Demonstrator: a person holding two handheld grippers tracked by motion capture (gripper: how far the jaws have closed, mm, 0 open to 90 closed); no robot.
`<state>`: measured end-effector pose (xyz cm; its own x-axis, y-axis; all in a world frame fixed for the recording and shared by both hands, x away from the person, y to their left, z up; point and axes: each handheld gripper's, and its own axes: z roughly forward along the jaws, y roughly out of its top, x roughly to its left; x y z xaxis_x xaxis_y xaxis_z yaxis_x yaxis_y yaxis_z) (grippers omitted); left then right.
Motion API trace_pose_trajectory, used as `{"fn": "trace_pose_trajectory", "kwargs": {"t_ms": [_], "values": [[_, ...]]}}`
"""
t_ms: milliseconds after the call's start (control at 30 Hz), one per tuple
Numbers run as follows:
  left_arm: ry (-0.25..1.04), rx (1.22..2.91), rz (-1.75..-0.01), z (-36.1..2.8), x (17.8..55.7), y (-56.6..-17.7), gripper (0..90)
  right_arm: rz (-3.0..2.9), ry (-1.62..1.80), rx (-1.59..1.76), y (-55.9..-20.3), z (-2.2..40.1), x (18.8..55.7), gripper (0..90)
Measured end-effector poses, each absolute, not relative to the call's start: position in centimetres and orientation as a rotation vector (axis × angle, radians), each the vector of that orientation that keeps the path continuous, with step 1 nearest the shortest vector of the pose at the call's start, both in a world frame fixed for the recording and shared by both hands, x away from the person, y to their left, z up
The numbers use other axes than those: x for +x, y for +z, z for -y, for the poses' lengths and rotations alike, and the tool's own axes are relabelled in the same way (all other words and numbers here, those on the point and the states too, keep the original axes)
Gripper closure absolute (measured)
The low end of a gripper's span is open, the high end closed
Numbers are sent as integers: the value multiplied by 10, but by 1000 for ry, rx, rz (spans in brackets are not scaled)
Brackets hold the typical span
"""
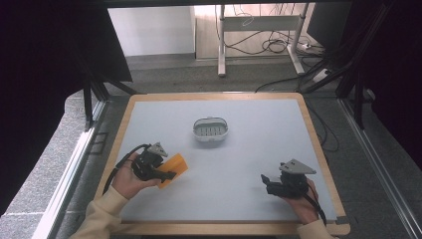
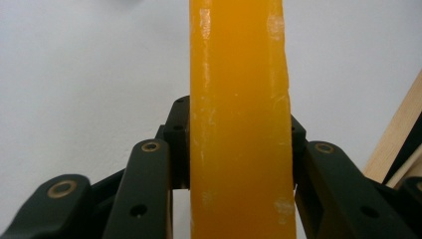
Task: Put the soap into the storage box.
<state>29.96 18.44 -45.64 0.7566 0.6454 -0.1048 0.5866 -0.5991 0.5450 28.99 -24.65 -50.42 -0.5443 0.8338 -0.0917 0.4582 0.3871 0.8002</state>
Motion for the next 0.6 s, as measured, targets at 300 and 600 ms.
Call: {"fn": "trace_pose_trajectory", "kwargs": {"t_ms": [300,600], "values": [[149,2375,-904,-180,308,-448,616,-2164,1017,1111,-504,246,289,183],[165,2357,-901,-179,317,-440,616,-2163,1016,1111,-504,247,289,183]]}}
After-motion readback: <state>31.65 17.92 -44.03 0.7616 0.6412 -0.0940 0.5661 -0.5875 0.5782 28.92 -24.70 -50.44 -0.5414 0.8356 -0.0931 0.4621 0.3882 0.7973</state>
